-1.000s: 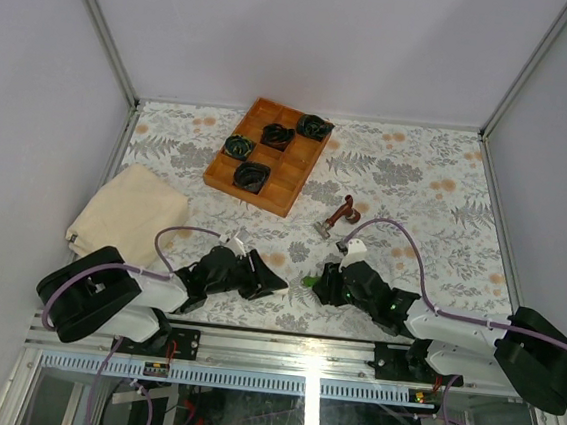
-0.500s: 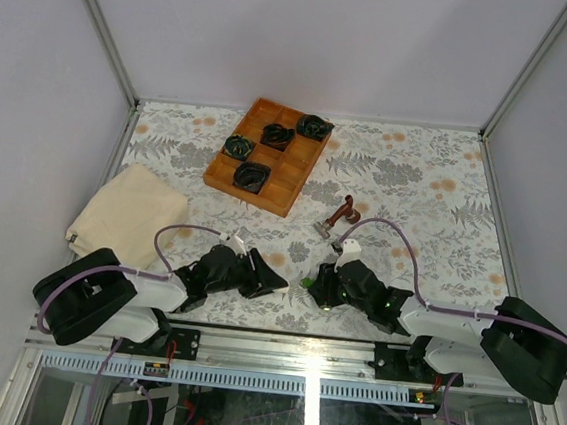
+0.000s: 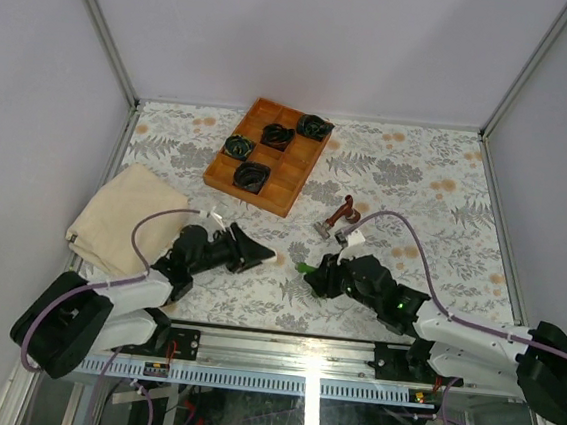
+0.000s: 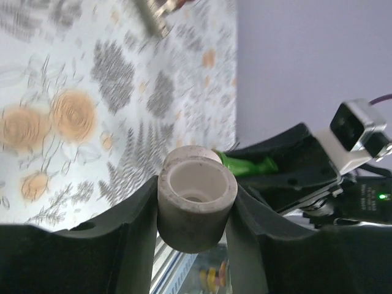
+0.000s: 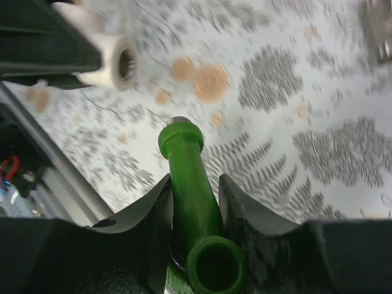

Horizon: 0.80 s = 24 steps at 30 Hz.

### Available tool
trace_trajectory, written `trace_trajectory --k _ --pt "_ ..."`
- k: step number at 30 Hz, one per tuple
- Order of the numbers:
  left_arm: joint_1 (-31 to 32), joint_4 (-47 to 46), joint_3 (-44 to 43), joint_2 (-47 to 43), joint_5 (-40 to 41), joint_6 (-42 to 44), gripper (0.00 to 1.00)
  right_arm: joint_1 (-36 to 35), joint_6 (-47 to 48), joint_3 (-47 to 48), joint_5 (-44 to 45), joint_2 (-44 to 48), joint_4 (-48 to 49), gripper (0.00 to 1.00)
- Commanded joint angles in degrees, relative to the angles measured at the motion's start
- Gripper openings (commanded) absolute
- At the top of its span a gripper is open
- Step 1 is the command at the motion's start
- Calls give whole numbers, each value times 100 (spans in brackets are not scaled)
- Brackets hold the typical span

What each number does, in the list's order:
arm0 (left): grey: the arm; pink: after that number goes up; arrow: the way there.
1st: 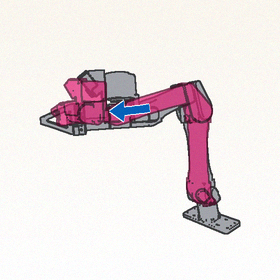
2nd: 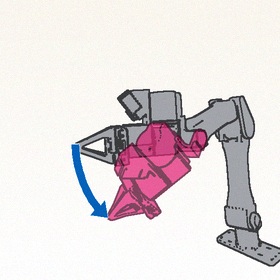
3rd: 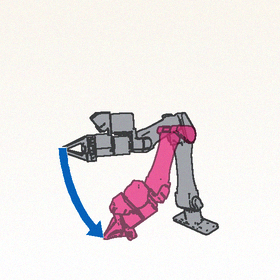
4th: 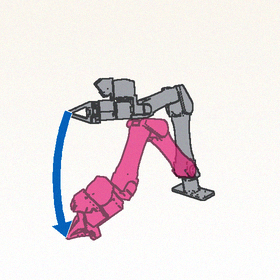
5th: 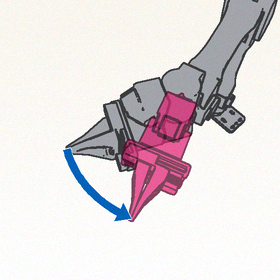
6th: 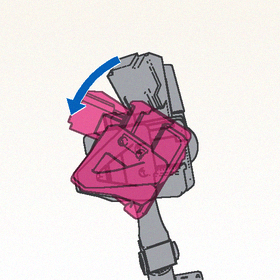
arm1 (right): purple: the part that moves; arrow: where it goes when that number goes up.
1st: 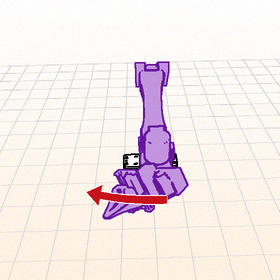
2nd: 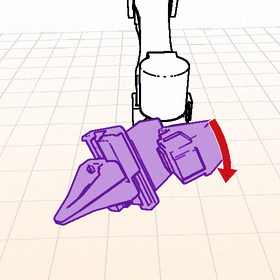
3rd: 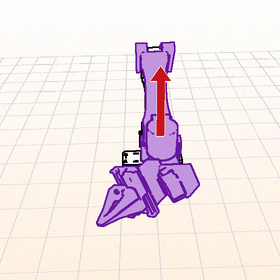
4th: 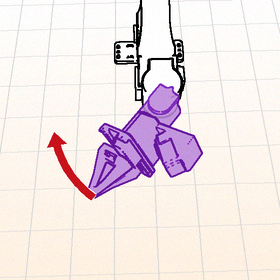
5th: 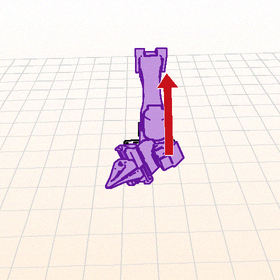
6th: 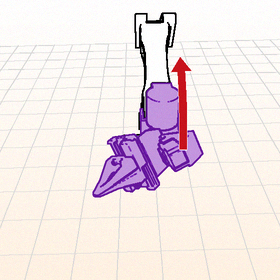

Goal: Install the water faucets

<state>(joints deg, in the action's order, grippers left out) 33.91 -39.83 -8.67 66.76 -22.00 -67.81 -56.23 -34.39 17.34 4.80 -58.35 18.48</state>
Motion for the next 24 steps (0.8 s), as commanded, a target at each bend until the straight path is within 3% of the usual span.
trace_trajectory --k 1,3,8,10,18,24 --pt "-997 -430 -530 -502 -1844 299 0 20 716 622 -219 478 431 0" --pt "-1364 -373 -872 -554 -2590 251 0 97 1002 712 -464 670 624 0" --pt "-1866 -1992 -1421 -148 -4426 -928 0 314 1690 1161 -1062 1015 516 0" --pt "-1871 -2024 -1673 -29 -4816 -1110 0 365 1897 1352 -1407 1164 444 0" --pt "-1837 -2083 -2187 -105 -5314 -1281 0 375 2382 2112 -2342 1178 -121 0" --pt "-1810 -2038 -2371 -142 -5180 -1412 0 373 2029 2061 -2703 1059 209 0"
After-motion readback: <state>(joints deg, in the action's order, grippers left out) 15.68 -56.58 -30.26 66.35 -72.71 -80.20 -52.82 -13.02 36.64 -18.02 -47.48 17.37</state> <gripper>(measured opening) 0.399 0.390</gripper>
